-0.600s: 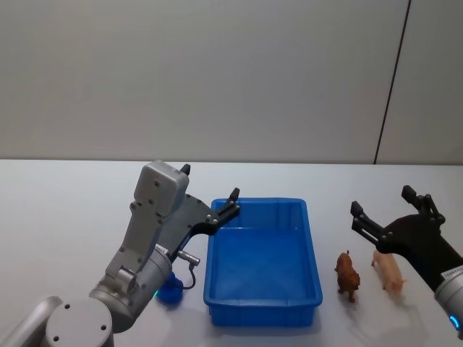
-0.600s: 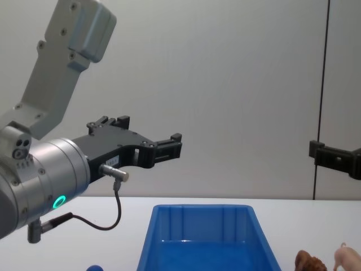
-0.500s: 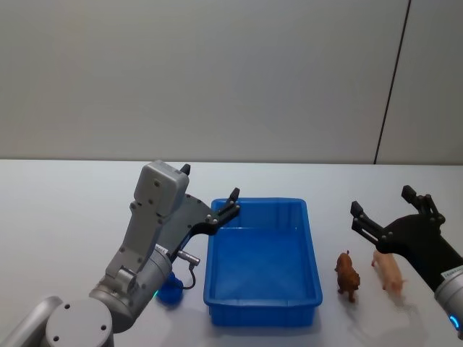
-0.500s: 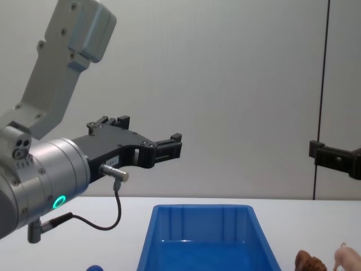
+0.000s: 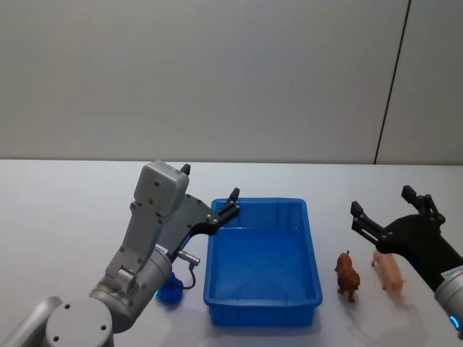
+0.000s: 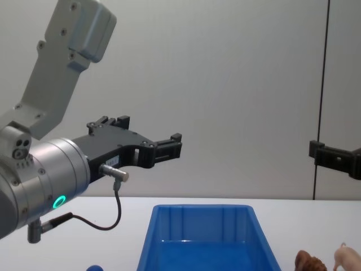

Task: Pick up the two dolls from the table and place them into the box.

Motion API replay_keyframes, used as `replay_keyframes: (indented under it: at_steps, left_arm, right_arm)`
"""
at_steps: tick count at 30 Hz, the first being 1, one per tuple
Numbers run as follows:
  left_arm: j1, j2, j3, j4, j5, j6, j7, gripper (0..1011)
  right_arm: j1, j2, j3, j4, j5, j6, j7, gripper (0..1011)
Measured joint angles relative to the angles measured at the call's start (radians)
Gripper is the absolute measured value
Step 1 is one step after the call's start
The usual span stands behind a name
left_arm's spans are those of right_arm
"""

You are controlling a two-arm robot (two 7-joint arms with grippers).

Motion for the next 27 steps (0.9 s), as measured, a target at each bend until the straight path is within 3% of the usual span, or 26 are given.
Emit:
replay_keyframes:
  at_steps: [12,27]
  left_arm:
    - [0.0,0.0,0.0,0.0,0.0,0.0,0.0,1001]
    - [0.0,0.0,0.0,0.0,0.0,0.0,0.0,1001]
  right_arm:
    - [-0.001,0.013,0.011,0.007,0.001,-0.009,0.006,1001]
    - [-0.011,0.082,0.064,0.067,-0.005,-0.017,0.051,1001]
